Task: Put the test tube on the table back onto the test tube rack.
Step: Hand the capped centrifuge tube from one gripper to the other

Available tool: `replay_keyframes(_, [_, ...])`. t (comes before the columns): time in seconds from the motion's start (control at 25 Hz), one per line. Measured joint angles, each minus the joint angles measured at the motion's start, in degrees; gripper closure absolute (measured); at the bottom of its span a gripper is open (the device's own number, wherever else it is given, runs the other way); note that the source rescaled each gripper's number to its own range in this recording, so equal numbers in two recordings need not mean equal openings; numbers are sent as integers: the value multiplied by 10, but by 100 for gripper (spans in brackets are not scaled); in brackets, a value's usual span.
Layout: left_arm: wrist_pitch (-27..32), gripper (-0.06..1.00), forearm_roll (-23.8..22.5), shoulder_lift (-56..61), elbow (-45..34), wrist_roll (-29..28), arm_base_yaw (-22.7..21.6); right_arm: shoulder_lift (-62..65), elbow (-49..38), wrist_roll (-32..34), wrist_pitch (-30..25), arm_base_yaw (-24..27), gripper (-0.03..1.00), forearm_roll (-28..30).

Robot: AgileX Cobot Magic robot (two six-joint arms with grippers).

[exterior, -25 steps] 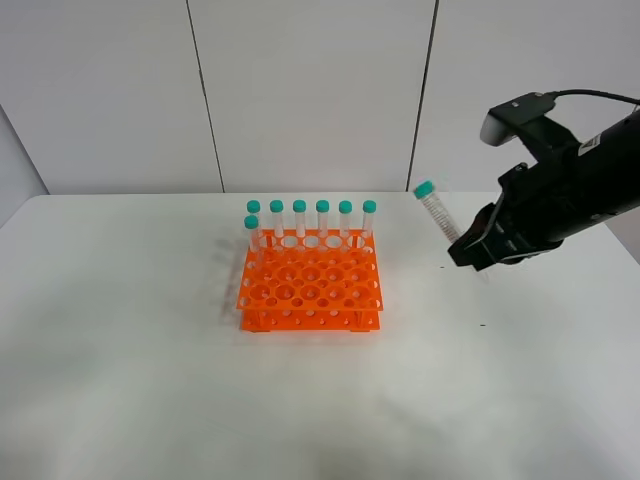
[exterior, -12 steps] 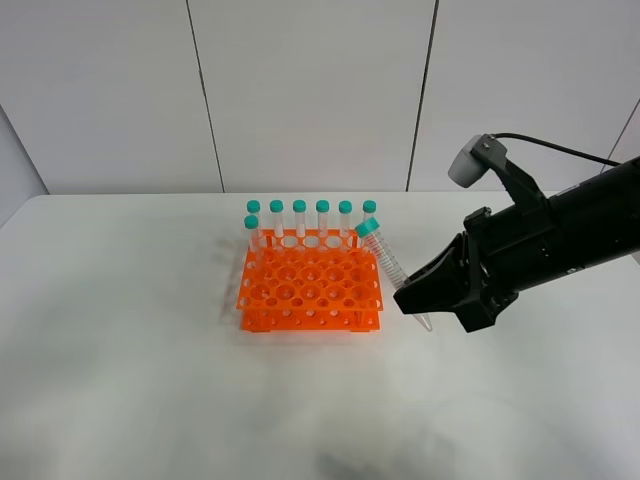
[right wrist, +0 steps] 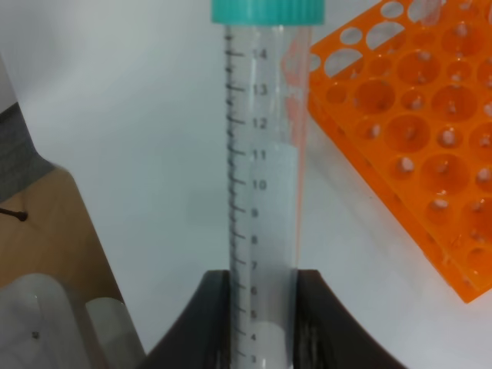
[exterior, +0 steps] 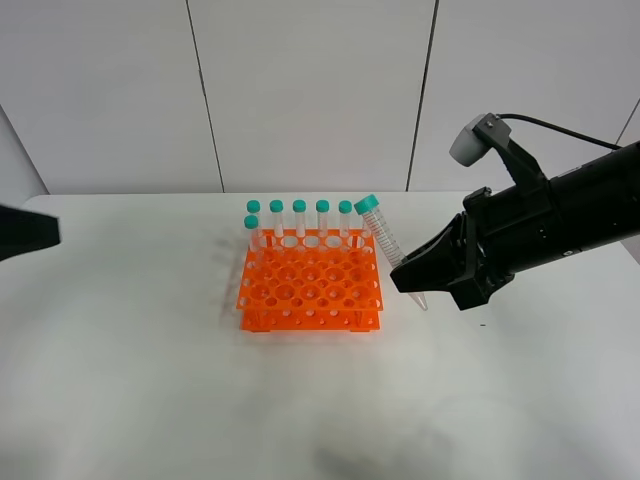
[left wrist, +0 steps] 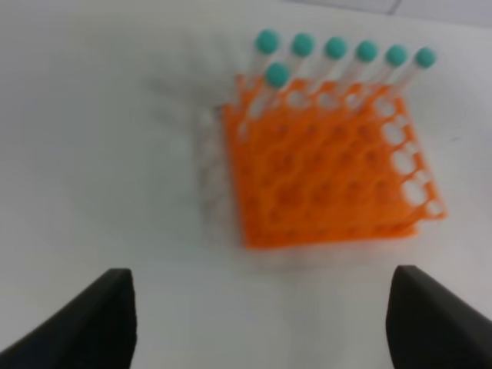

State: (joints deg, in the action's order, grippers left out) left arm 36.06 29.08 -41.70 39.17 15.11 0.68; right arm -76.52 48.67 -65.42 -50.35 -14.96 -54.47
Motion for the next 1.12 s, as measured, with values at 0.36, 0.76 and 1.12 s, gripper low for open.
replay_keyframes(0.36, [-27, -2, 434, -261, 65, 385, 56, 0, 0, 0, 0, 0, 96, 0])
replay_keyframes(0.76, [-37, -1, 627, -414, 117, 497, 228, 0, 0, 0, 0, 0, 96, 0])
replay_keyframes(1.12, [-43, -1, 642, -460, 157, 506, 278, 0, 0, 0, 0, 0, 96, -2])
